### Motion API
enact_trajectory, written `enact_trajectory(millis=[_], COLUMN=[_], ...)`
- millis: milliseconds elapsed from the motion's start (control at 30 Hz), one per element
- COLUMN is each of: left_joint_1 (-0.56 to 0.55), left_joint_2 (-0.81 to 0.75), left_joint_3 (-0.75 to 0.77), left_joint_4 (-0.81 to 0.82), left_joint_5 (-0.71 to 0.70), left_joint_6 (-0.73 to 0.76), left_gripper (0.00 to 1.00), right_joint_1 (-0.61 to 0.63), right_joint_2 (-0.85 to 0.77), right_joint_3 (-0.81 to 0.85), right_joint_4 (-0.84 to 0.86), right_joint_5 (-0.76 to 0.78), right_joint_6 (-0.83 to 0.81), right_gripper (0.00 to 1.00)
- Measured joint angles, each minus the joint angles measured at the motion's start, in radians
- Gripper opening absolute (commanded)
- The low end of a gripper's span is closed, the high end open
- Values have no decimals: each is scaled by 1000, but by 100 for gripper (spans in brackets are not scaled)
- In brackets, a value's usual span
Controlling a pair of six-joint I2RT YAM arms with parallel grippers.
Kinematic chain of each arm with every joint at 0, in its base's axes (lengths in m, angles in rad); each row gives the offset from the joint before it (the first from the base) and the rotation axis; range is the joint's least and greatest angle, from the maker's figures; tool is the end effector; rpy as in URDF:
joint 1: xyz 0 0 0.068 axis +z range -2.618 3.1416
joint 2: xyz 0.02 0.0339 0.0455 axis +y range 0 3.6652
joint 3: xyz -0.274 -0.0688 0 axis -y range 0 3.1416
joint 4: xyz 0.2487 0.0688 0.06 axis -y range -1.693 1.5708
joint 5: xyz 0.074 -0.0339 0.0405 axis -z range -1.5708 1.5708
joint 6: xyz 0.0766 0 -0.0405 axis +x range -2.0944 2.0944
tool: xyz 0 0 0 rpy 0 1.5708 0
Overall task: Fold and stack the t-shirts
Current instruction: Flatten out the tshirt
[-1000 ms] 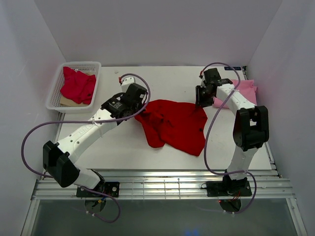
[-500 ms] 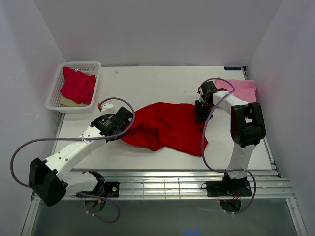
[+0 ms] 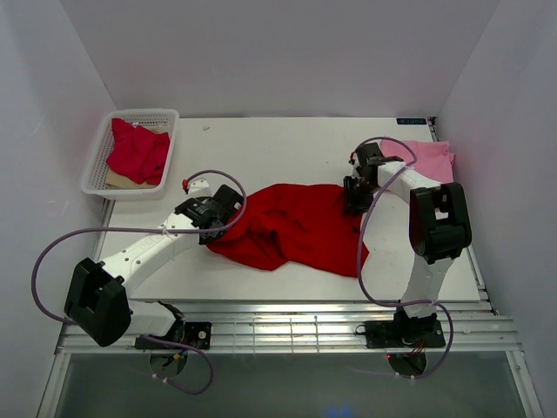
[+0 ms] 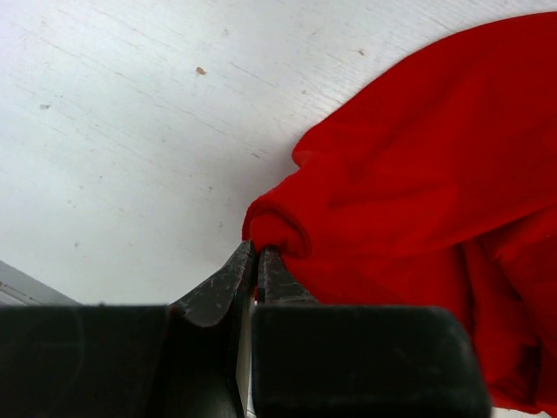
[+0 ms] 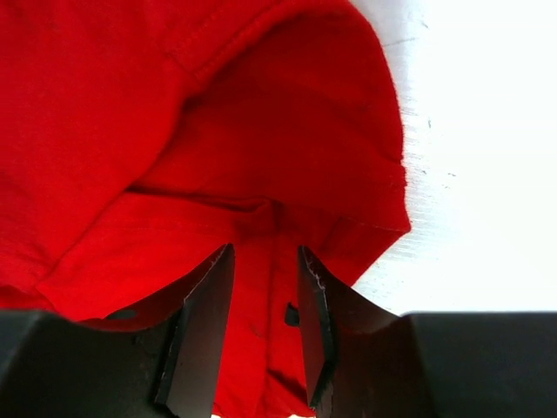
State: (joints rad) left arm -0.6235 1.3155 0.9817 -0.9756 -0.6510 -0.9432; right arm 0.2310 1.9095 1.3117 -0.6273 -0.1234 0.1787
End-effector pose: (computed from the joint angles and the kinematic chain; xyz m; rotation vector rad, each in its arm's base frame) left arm 0.2222 -0.1026 0.2235 -0.5033 2.4307 0.3630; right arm 0.3884 0.1010 0.1404 -0.1040 2.8140 0.2703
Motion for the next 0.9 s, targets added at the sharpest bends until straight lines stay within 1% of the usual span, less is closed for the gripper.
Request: enact_trajectory(millis=[233, 367, 500, 633, 900], left_joint_1=[0, 1, 1, 1, 1], left_joint_2=[-2, -23, -28, -27, -27], left_joint_3=[0, 0, 0, 0, 3], left_joint_4=[35, 35, 35, 35, 37], left_joint_5=[5, 5, 7, 15, 24], left_joint_6=[34, 41, 41, 41, 44], left_gripper=[3, 1, 1, 8, 9], right_joint_1=[0, 10, 53, 103, 110], right_joint_2=[-7, -3, 14, 49, 159], right_joint_3=[20, 72, 130, 153, 211], right_joint_4=[8, 25, 37, 50, 28], right_joint_5=[-64, -114, -130, -131, -88], right_joint_6=[9, 24, 28, 36, 54], right_gripper=[43, 43, 44, 44, 44])
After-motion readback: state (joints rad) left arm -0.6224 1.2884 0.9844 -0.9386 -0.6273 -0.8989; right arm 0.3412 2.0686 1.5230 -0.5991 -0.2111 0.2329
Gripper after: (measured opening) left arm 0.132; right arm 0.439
